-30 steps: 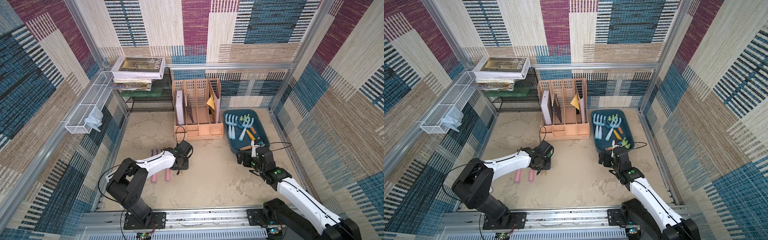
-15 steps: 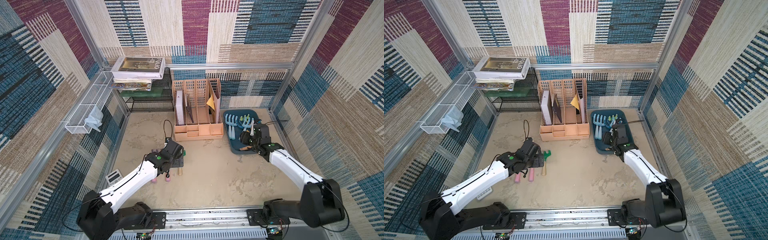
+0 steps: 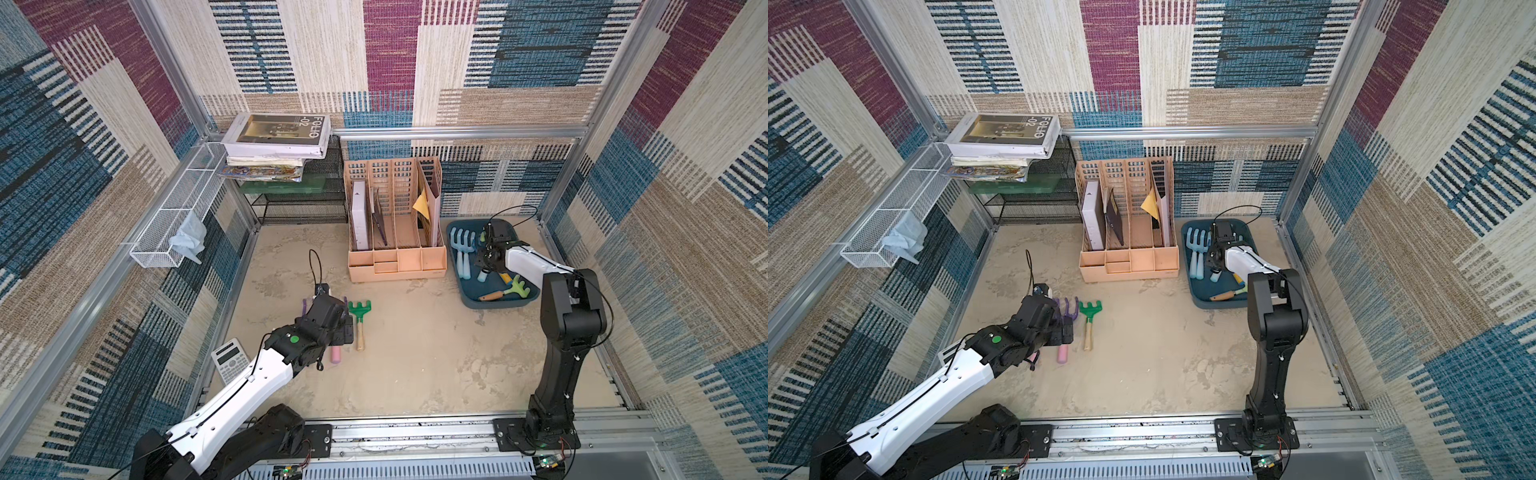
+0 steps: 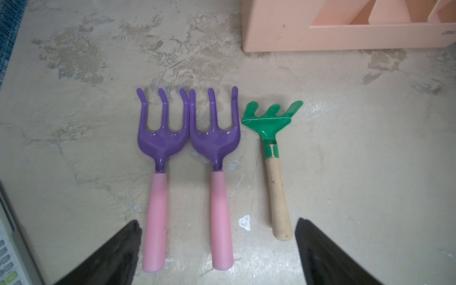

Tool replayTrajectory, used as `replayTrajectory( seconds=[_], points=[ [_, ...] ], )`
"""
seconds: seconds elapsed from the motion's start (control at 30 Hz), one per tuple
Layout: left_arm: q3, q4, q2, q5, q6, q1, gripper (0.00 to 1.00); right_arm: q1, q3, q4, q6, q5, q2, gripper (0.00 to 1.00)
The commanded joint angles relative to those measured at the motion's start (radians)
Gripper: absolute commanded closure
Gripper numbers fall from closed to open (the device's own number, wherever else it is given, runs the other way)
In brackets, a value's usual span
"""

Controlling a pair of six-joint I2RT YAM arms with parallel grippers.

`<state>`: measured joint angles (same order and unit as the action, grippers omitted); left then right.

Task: Take the hand rake out of the storage box
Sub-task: Pick up the rake from the storage box.

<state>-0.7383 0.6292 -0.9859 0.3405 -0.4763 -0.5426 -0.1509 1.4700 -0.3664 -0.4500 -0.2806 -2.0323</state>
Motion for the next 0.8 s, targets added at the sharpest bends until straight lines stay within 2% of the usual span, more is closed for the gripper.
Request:
replayTrajectory(
  seconds=[0.0,0.23,0.33,0.47,0.6,0.67,0.77],
  points=[
    [0.002,-0.008,-0.002,0.003,-0.002,0.002,0.01,0.0,0.049,-0.072,-0.021,-0.046,-0.059,0.53],
    [0.001,0.001,0.002,0.021,-0.002,0.004,0.01,0.001,0.108,-0.066,-0.015,-0.003,-0.135,0.65],
    [0.002,-0.001,0.005,0.017,0.002,0.004,0.01,0.002,0.089,-0.074,-0.018,-0.005,-0.097,0.79],
    [0.008,-0.023,0.015,-0.014,0.014,0.004,0.01,0.001,0.006,-0.052,-0.009,-0.014,0.072,0.83],
    [0.026,-0.053,0.039,-0.048,0.026,0.004,0.01,-0.024,-0.097,-0.045,0.009,-0.032,0.31,0.88],
    [0.036,-0.072,0.049,-0.07,0.028,0.004,0.01,-0.062,-0.175,-0.021,0.013,-0.009,0.431,0.91],
    [0.045,-0.097,0.064,-0.106,0.034,0.005,0.01,-0.182,-0.338,0.055,0.002,0.064,0.597,0.94]
  ],
)
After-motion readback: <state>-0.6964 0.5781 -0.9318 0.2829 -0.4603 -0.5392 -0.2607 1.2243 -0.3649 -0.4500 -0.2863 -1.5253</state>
